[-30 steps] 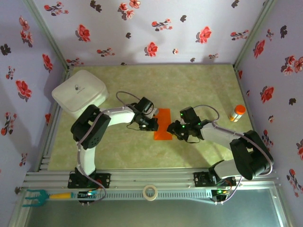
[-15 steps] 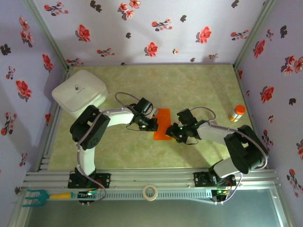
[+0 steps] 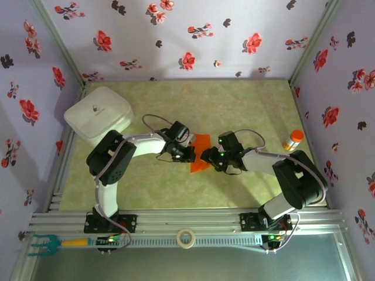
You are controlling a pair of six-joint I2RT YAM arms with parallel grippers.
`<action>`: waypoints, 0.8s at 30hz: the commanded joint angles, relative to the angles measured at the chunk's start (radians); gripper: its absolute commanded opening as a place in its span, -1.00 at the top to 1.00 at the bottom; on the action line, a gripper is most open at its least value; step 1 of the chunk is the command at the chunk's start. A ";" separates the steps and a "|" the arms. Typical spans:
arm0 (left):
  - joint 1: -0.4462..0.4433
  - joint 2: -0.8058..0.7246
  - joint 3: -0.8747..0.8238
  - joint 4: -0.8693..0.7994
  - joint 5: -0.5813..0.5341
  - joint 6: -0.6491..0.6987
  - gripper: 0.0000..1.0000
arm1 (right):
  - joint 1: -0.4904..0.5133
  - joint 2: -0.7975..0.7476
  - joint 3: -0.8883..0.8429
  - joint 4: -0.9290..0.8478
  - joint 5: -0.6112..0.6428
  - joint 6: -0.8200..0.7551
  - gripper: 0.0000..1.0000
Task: Fold a paper plane with a square sheet of paper (pick it up from the middle)
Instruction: Turn over the paper at the center of the table.
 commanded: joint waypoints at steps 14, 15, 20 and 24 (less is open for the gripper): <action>-0.001 -0.002 -0.021 -0.041 -0.012 -0.006 0.91 | -0.111 0.108 0.046 0.131 -0.092 -0.030 0.19; -0.001 -0.002 -0.019 -0.043 -0.011 -0.004 0.91 | -0.113 0.111 0.041 0.145 -0.091 -0.030 0.20; 0.000 -0.001 -0.015 -0.051 -0.011 0.002 0.90 | -0.128 0.128 0.034 0.169 -0.100 -0.037 0.36; 0.000 -0.004 -0.014 -0.048 -0.009 -0.003 0.88 | -0.140 0.148 0.022 0.208 -0.117 -0.034 0.47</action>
